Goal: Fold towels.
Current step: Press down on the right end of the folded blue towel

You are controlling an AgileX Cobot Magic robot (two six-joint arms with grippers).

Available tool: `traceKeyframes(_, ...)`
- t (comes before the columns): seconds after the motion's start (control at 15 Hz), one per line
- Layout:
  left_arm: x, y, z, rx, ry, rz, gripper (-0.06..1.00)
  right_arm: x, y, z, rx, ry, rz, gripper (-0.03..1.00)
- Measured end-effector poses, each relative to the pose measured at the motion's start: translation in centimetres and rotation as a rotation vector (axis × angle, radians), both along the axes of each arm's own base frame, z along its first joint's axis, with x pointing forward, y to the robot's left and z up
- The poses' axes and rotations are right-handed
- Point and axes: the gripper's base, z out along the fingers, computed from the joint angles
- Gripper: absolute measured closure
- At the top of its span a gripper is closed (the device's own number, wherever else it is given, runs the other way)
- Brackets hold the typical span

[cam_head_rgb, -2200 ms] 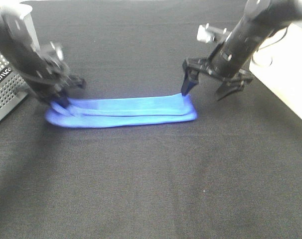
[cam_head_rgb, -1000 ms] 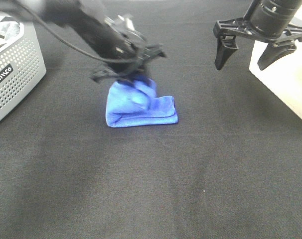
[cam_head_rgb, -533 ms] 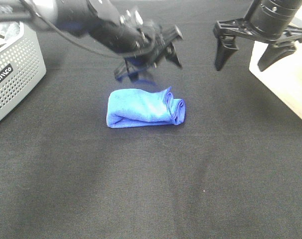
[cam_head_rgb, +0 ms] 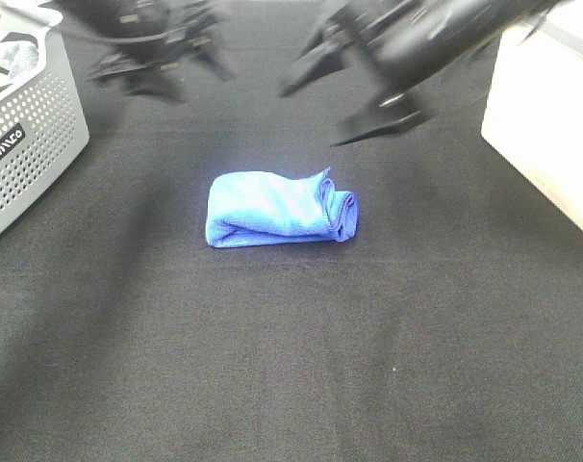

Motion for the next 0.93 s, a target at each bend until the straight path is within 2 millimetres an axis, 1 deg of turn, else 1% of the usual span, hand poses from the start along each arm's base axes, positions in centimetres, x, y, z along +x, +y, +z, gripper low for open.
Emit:
traceKeyframes(0.13, 0.0, 1.4, -0.3, 0.052, 0.021, -0.006, 0.25, 0.6, 1.1, -2.4, 0.076, 0.011, 0.012, 0.11)
traceKeyframes(0.27, 0.0, 1.7, -0.5, 0.1, 0.017, -0.019, 0.25, 0.5, 2.8, -4.6, 0.094, 0.02, 0.043, 0.11)
traceKeyframes(0.33, 0.0, 1.7, -0.5, 0.109, 0.014, -0.022, 0.25, 0.5, 3.3, -5.9, 0.083, 0.034, 0.038, 0.11)
traceKeyframes(0.4, 0.0, 1.8, -0.5, 0.112, 0.015, -0.023, 0.25, 0.7, 3.4, -7.2, 0.07, 0.047, 0.031, 0.11)
traceKeyframes(0.47, 0.0, 1.8, -0.5, 0.114, 0.018, -0.025, 0.25, 1.1, 2.9, -9.2, 0.036, 0.061, 0.0, 0.11)
traceKeyframes(0.53, -0.1, 1.8, -0.5, 0.115, 0.025, -0.029, 0.25, 1.4, 2.4, -10.2, 0.007, 0.065, -0.017, 0.11)
traceKeyframes(0.6, -0.1, 1.8, -0.5, 0.115, 0.025, -0.029, 0.25, 1.4, 2.4, -10.2, 0.007, 0.065, -0.017, 0.11)
traceKeyframes(0.73, -0.2, 1.7, -0.6, 0.117, 0.036, -0.036, 0.25, 2.0, 1.1, -11.1, -0.022, 0.063, -0.051, 0.11)
traceKeyframes(0.93, -0.4, 1.7, -0.7, 0.124, 0.051, -0.053, 0.25, 2.9, -0.9, -10.6, -0.037, 0.04, -0.076, 0.11)
